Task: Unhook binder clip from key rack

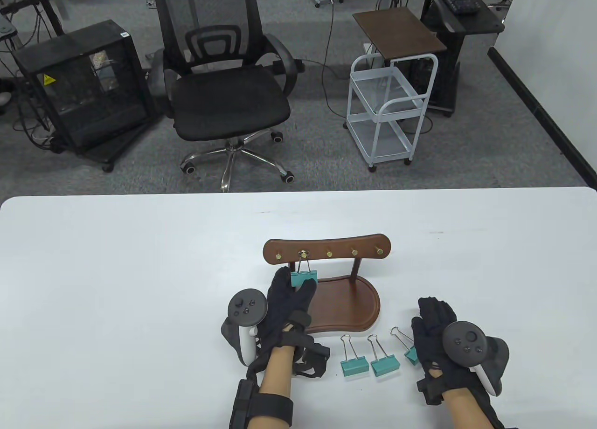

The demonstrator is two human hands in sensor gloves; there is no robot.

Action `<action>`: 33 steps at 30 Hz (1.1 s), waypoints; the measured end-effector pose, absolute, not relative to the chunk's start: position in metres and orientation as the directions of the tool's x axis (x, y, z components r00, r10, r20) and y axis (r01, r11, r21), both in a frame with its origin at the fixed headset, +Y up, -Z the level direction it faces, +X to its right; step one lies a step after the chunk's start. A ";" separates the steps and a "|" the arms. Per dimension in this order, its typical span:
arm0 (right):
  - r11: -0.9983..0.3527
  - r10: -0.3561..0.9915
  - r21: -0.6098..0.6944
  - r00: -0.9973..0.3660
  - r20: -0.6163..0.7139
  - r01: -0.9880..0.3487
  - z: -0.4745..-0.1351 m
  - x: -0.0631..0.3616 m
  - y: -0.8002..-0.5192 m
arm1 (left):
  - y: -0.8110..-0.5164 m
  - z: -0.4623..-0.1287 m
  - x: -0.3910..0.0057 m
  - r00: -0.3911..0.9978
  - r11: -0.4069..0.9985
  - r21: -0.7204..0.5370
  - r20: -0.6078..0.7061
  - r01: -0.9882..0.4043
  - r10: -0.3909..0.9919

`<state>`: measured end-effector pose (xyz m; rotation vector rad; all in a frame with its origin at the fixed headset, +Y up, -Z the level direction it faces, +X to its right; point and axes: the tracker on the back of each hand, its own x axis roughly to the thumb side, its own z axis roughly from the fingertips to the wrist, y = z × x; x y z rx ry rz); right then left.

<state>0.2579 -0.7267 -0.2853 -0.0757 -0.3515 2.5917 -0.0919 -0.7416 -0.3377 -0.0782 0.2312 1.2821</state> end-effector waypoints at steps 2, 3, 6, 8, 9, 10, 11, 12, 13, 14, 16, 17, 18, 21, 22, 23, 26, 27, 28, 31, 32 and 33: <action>-0.830 0.506 -0.263 -0.863 0.014 -0.491 -0.285 0.258 -0.727 | -0.744 -0.339 -0.091 0.236 0.249 0.031 -0.219 -0.968 0.947; -0.830 0.505 -0.264 -0.863 0.015 -0.491 -0.285 0.258 -0.726 | -0.745 -0.339 -0.090 0.229 0.241 0.028 -0.220 -0.970 0.948; -0.829 0.507 -0.266 -0.862 0.017 -0.493 -0.285 0.258 -0.726 | -0.749 -0.341 -0.090 0.198 0.204 0.003 -0.230 -0.979 0.953; -0.827 0.509 -0.266 -0.861 0.017 -0.495 -0.285 0.258 -0.726 | -0.750 -0.341 -0.090 0.176 0.180 -0.003 -0.230 -0.984 0.957; -0.827 0.510 -0.266 -0.860 0.017 -0.495 -0.285 0.258 -0.726 | -0.751 -0.341 -0.090 0.169 0.173 -0.003 -0.230 -0.985 0.958; -0.827 0.510 -0.266 -0.860 0.016 -0.495 -0.285 0.258 -0.726 | -0.752 -0.341 -0.090 0.162 0.165 -0.007 -0.228 -0.986 0.960; -0.827 0.510 -0.265 -0.860 0.015 -0.496 -0.285 0.258 -0.726 | -0.753 -0.341 -0.090 0.146 0.146 -0.016 -0.226 -0.989 0.963; -0.827 0.511 -0.265 -0.860 0.015 -0.496 -0.285 0.258 -0.726 | -0.754 -0.342 -0.089 0.123 0.119 -0.033 -0.224 -0.992 0.967; -0.827 0.511 -0.265 -0.859 0.014 -0.496 -0.285 0.258 -0.726 | -0.755 -0.342 -0.089 0.111 0.103 -0.044 -0.224 -0.994 0.968; -0.827 0.511 -0.265 -0.859 0.014 -0.496 -0.285 0.258 -0.726 | -0.756 -0.342 -0.089 0.094 0.085 -0.052 -0.221 -0.995 0.971; -0.826 0.512 -0.265 -0.859 0.014 -0.497 -0.285 0.258 -0.726 | -0.757 -0.342 -0.089 0.080 0.070 -0.053 -0.214 -0.996 0.974; -0.827 0.512 -0.265 -0.859 0.013 -0.497 -0.285 0.258 -0.726 | -0.757 -0.342 -0.090 0.074 0.064 -0.054 -0.211 -0.996 0.975; -0.827 0.512 -0.264 -0.859 0.013 -0.496 -0.285 0.258 -0.726 | -0.758 -0.342 -0.090 0.064 0.053 -0.055 -0.210 -0.997 0.976; -0.827 0.512 -0.263 -0.859 0.012 -0.497 -0.285 0.258 -0.726 | -0.758 -0.341 -0.091 0.008 0.002 -0.030 -0.209 -1.000 0.978; -0.827 0.512 -0.263 -0.859 0.012 -0.496 -0.285 0.258 -0.726 | -0.759 -0.341 -0.092 -0.005 -0.010 -0.022 -0.209 -1.000 0.978; -0.827 0.511 -0.263 -0.859 0.012 -0.496 -0.285 0.258 -0.726 | -0.759 -0.341 -0.093 -0.017 -0.022 -0.022 -0.213 -1.000 0.977; -0.827 0.511 -0.263 -0.859 0.013 -0.496 -0.285 0.258 -0.726 | -0.759 -0.340 -0.094 -0.030 -0.033 -0.012 -0.208 -0.999 0.978; -0.827 0.511 -0.263 -0.859 0.013 -0.496 -0.285 0.258 -0.726 | -0.759 -0.340 -0.094 -0.033 -0.036 -0.010 -0.209 -0.999 0.977; -0.827 0.511 -0.263 -0.859 0.013 -0.496 -0.285 0.258 -0.726 | -0.759 -0.340 -0.095 -0.037 -0.040 -0.010 -0.208 -0.999 0.977; -0.827 0.513 -0.263 -0.859 0.013 -0.498 -0.285 0.258 -0.725 | -0.759 -0.339 -0.095 -0.052 -0.056 -0.015 -0.202 -0.998 0.978; -0.827 0.513 -0.263 -0.859 0.013 -0.498 -0.285 0.258 -0.725 | -0.758 -0.340 -0.095 -0.054 -0.058 -0.018 -0.199 -0.998 0.979; -0.827 0.512 -0.263 -0.859 0.013 -0.497 -0.285 0.258 -0.725 | -0.758 -0.340 -0.096 -0.056 -0.062 -0.023 -0.197 -0.998 0.979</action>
